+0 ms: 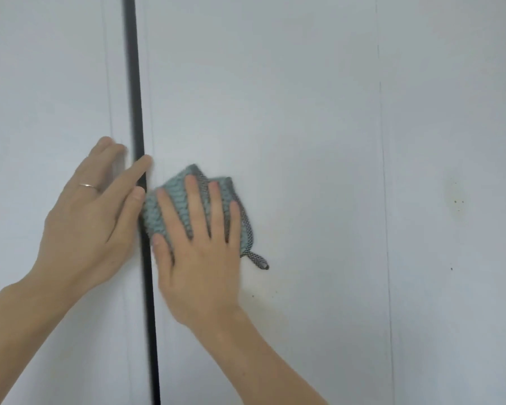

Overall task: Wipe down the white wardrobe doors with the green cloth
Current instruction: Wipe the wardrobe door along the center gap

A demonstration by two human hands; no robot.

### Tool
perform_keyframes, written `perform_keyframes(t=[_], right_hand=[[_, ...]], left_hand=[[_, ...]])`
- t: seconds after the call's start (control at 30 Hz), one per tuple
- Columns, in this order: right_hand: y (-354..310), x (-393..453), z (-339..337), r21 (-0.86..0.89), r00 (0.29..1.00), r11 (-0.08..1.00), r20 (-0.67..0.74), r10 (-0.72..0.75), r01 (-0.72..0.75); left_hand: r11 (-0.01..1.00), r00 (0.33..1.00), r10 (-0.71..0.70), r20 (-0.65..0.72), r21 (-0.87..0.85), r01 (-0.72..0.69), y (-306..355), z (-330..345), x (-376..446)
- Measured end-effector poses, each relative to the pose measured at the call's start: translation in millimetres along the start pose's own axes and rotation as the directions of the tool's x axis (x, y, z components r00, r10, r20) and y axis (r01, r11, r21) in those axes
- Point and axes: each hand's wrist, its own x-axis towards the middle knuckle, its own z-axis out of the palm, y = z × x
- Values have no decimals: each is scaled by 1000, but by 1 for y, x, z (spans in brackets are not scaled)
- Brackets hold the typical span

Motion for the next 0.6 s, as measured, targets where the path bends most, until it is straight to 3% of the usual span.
perform_keyframes(t=[0.1,0.2,0.27,0.33,0.5,0.57,0.6], right_hand=[[12,-20,-2,1,983,987,87,-161,161],[57,-20,-13,-14,981,984,74,-178,180],[101,-25,-21,-42,999,999,15,-28,28],[148,-36,-32,-63,975,973,-15,221,-222],[167,-42,-21,47,739,753,-162,654,-656],[138,-27,-9,52,649,690,-295,701,-722],[116,-23,-3,25,672,719,-335,661,-695]], left_hand=[[999,999,28,-28,-45,-29,-5,5,-1],[998,998,61,-29,-13,-62,-3,7,-1],[998,998,56,3,26,-56,0,7,-2],[997,999,46,24,60,-47,2,6,-3],[995,999,34,40,89,-37,3,5,-7],[995,999,30,35,95,-34,2,6,-8],[995,999,30,29,95,-32,-2,7,-9]])
